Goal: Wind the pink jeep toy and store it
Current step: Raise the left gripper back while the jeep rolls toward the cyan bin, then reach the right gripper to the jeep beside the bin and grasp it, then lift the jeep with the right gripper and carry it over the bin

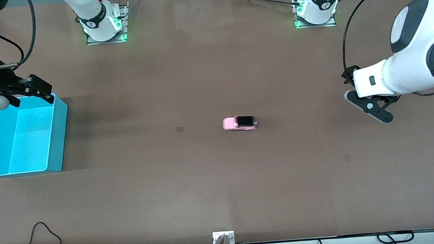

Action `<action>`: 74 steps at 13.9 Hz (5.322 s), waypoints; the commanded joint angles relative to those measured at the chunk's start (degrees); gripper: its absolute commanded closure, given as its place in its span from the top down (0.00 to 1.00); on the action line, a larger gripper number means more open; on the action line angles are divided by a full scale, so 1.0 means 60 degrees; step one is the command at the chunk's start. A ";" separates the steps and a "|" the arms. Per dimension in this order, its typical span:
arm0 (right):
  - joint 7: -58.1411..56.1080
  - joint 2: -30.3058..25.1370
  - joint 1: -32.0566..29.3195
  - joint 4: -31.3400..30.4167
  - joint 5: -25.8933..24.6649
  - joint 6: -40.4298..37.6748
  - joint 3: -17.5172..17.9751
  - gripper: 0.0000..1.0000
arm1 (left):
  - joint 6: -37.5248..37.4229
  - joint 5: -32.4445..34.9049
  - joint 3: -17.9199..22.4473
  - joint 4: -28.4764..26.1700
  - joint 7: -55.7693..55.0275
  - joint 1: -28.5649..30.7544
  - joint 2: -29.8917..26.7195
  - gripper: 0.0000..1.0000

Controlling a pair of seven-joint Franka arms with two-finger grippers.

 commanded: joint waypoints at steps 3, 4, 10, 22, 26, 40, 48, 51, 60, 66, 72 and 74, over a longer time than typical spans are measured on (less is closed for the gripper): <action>0.0062 -0.0026 0.0025 0.0029 -0.0027 -0.0026 0.0002 1.00 | 0.0292 -0.1186 0.2961 -0.0107 -0.1821 -0.1704 -0.1197 1.00; 0.0062 -0.0026 0.0039 0.0029 -0.0027 -0.0012 0.0002 1.00 | 0.0526 -0.1420 0.3518 -0.0340 -0.2158 -0.2011 -0.1518 1.00; 0.0062 -0.0011 0.0025 0.0029 -0.0027 -0.0027 0.0002 1.00 | 0.3747 -0.2360 0.6553 -0.2567 -0.3101 -0.4079 -0.3000 1.00; -0.1442 0.0296 -0.0019 0.0014 -0.0027 -0.0728 -0.0028 1.00 | 0.2316 -0.2199 0.6498 -0.2745 -0.1971 -0.3977 -0.3513 1.00; -0.4471 0.0458 -0.0165 -0.0540 -0.0027 -0.0614 -0.0101 1.00 | 0.2287 -0.2184 0.6483 -0.2715 -0.1986 -0.3977 -0.3513 1.00; -1.3864 0.0924 -0.1513 -0.5434 0.0031 0.5155 -0.0116 1.00 | 0.2140 -0.2184 0.6497 -0.2583 -0.1898 -0.3992 -0.3513 1.00; -1.5304 0.2494 -0.2144 -0.6224 0.0046 0.7471 -0.0101 1.00 | 0.2140 -0.2184 0.6512 -0.2583 -0.1883 -0.3992 -0.3513 1.00; -1.5290 0.2508 -0.2158 -0.6796 0.0046 0.8262 -0.0101 1.00 | 0.2125 -0.2184 0.6512 -0.2583 -0.1883 -0.3992 -0.3513 1.00; -1.5348 0.2348 -0.2158 -0.6930 0.0031 0.8529 -0.0043 0.00 | 0.2111 -0.2184 0.6497 -0.2569 -0.1898 -0.3992 -0.3513 1.00; -1.3812 0.1659 -0.1939 -0.6111 0.0134 0.7387 0.0002 0.00 | 0.2052 -0.2184 0.6497 -0.2569 -0.1884 -0.3992 -0.3513 1.00; -1.1193 0.0942 -0.1924 -0.5436 0.0237 0.7195 -0.0013 0.00 | 0.2052 -0.2184 0.6497 -0.2569 -0.1883 -0.3992 -0.3513 1.00; -0.9803 0.0722 -0.1953 -0.5275 0.0237 0.7065 -0.0042 0.00 | 0.2052 -0.2184 0.6497 -0.2569 -0.1898 -0.3992 -0.3513 1.00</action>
